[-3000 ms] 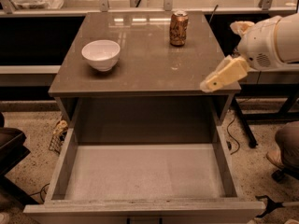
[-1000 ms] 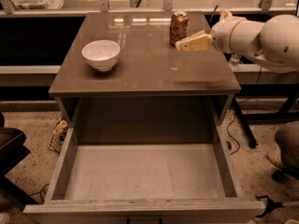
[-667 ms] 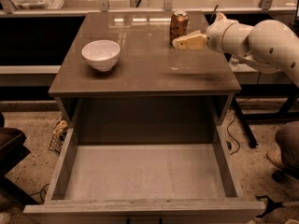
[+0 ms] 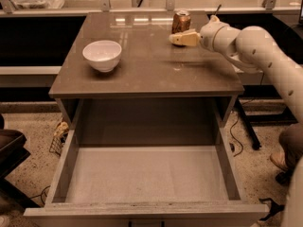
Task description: Place orange can into top drawer
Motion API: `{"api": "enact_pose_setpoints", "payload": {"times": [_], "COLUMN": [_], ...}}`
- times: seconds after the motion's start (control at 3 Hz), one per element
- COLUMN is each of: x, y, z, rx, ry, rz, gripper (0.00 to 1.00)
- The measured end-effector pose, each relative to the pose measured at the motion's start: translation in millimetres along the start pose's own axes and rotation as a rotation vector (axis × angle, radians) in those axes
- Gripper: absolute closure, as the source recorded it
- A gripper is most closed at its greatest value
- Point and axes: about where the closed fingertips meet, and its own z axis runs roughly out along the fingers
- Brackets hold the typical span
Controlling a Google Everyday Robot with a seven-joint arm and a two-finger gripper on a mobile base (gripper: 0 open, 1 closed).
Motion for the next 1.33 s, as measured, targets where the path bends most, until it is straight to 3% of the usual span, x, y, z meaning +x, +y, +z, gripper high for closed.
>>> {"api": "enact_pose_setpoints", "payload": {"times": [0.67, 1.0, 1.33], "x": [0, 1, 1], "y": [-9, -7, -5], "z": [51, 65, 66], "rx": [-0.027, -0.035, -0.038], "ry": [-0.061, -0.073, -0.073], "rz": [0.037, 0.064, 0.064], "gripper": [0.0, 0.17, 0.41]}}
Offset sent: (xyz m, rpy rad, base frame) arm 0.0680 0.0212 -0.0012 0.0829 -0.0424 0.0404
